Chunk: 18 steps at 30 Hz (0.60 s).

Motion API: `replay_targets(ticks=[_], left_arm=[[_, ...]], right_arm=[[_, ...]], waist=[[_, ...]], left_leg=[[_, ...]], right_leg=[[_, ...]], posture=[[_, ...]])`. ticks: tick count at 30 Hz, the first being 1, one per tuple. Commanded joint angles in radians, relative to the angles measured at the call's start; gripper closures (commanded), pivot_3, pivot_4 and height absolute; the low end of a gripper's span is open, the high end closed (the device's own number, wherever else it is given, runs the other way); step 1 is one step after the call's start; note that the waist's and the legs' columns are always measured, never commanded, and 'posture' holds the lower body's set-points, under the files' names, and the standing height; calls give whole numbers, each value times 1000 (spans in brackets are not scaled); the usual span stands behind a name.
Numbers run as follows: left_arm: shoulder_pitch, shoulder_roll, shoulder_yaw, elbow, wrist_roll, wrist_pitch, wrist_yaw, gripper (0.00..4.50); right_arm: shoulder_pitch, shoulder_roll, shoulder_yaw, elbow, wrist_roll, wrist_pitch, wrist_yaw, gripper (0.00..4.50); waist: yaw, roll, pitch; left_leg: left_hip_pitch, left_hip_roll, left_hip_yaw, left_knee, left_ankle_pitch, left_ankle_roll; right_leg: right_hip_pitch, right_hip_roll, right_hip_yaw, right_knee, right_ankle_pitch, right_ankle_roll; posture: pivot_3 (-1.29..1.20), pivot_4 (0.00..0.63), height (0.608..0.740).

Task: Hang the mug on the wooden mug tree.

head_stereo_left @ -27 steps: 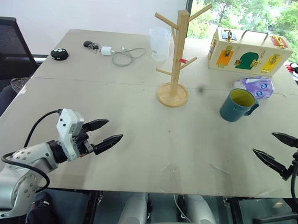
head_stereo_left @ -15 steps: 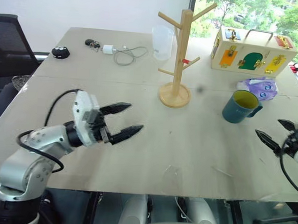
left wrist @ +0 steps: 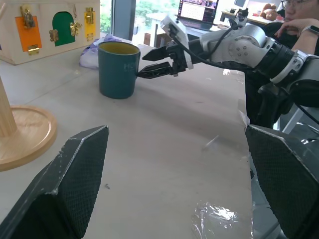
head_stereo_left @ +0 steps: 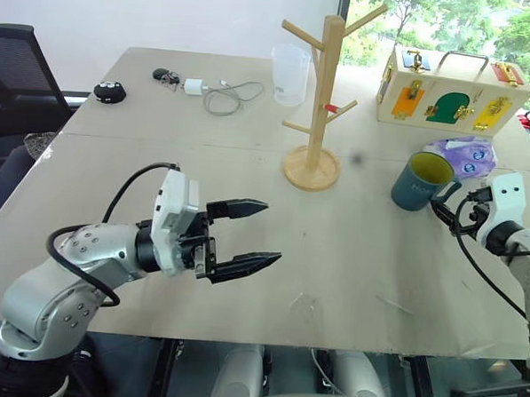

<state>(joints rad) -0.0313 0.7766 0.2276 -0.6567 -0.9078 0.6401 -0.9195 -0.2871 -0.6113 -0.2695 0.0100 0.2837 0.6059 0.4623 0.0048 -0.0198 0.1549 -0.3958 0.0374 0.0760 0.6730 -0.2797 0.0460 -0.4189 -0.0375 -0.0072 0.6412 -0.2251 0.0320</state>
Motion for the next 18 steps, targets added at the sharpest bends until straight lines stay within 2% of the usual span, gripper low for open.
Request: replay_targets(ticks=[1,3,4,6,12,18], left_arm=[[25,5,34,-44,-11,-27,2,0],[38,8,38,-43,-3,-38,0,0],[42,7,40,-41,1,-44,1,0],[48,6,40,-38,8,-53,2,0],[53,1,40,-35,9,-70,13,0],[50,-8,43,-20,7,-80,32,0]], right_arm=[[-37,5,2,12,-14,-33,-18,2086],[-49,9,7,28,-20,-44,-21,2843],[-58,12,11,39,-24,-51,-25,3477],[-71,17,19,60,-32,-63,-29,4391],[-99,40,29,111,-48,-109,-39,4462],[-109,47,21,77,-20,-109,-12,4462]], waist=[[0,0,0],[-2,0,0],[-3,0,0],[-3,0,0],[-6,0,0],[-13,0,0]], left_leg=[[0,0,0,0,0,0],[0,0,0,0,0,0],[0,0,0,0,0,0],[0,0,0,0,0,0],[0,0,0,0,0,0],[0,0,0,0,0,0]], right_leg=[[0,0,0,0,0,0],[0,0,0,0,0,0],[0,0,0,0,0,0],[0,0,0,0,0,0],[0,0,0,0,0,0],[0,0,0,0,0,0]], posture=[[0,150,740],[0,150,740],[0,150,740],[0,150,740],[0,150,740],[0,150,740]])
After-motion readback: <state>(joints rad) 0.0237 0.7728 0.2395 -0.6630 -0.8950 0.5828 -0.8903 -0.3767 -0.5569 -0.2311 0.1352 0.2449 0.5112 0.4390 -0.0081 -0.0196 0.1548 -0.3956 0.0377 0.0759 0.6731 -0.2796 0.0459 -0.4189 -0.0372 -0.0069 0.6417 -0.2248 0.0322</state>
